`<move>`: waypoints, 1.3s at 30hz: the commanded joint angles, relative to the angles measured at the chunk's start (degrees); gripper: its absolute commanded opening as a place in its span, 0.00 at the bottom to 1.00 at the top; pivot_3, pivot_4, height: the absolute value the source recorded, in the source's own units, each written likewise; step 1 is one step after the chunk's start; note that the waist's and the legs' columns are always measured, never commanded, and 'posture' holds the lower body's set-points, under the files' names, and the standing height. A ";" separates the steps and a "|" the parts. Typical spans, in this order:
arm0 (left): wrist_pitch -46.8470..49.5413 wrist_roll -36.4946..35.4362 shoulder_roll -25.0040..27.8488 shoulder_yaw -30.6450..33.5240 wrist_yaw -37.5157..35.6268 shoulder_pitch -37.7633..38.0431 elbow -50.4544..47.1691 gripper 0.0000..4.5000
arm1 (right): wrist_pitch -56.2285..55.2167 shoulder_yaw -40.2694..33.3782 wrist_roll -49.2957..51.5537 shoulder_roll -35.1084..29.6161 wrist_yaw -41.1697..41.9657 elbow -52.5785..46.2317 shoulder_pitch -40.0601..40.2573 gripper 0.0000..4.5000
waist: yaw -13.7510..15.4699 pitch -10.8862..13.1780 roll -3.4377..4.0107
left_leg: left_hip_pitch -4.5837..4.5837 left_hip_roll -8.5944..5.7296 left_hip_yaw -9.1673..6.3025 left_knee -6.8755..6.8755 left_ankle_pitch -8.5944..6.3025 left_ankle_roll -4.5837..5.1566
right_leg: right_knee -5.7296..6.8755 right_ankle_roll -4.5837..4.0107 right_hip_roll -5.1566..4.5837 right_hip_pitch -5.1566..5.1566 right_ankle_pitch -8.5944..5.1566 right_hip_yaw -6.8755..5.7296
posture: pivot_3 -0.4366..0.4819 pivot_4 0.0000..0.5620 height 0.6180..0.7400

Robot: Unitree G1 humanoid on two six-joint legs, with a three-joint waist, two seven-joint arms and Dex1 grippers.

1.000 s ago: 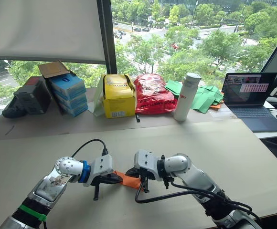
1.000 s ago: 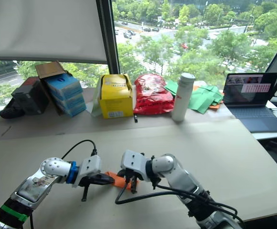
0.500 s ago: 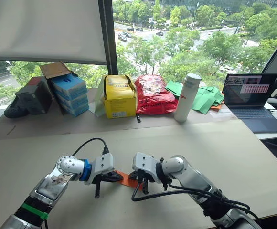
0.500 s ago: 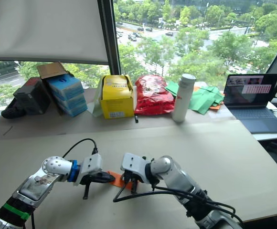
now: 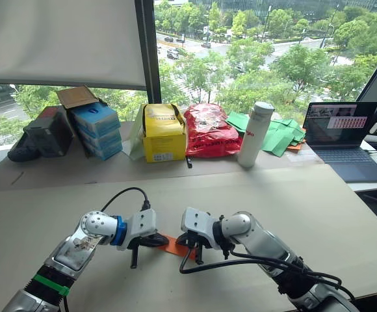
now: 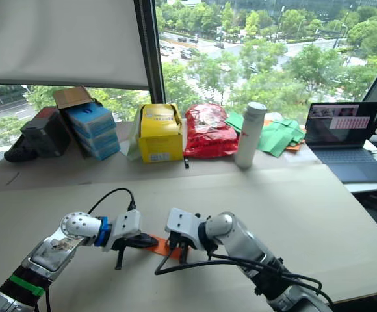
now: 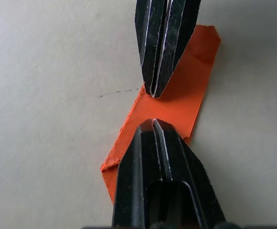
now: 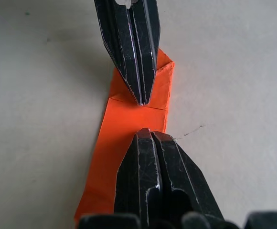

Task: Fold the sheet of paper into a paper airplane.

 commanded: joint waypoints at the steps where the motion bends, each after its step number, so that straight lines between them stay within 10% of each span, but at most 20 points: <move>1: -0.43 2.11 0.64 -2.00 -0.68 1.34 -0.24 0.00 | 4.43 1.68 -2.54 -3.43 -0.30 2.52 2.22 0.00 | 0.04 -0.02 0.03 | 0.14 0.00 -0.01 -0.02 -0.02 0.03 | -0.06 0.02 0.00 0.10 -0.01 0.00 | 0.48 0.27 1.00; 39: -0.03 3.35 -0.16 -3.21 1.08 0.05 0.31 0.00 | 10.37 -8.64 5.73 -13.60 -0.84 -16.95 5.44 0.00 | 1.30 -0.04 -0.03 | 0.07 -0.03 -0.04 0.03 -0.14 0.23 | -0.37 0.23 -0.12 0.25 -0.12 0.03 | 0.48 0.27 1.00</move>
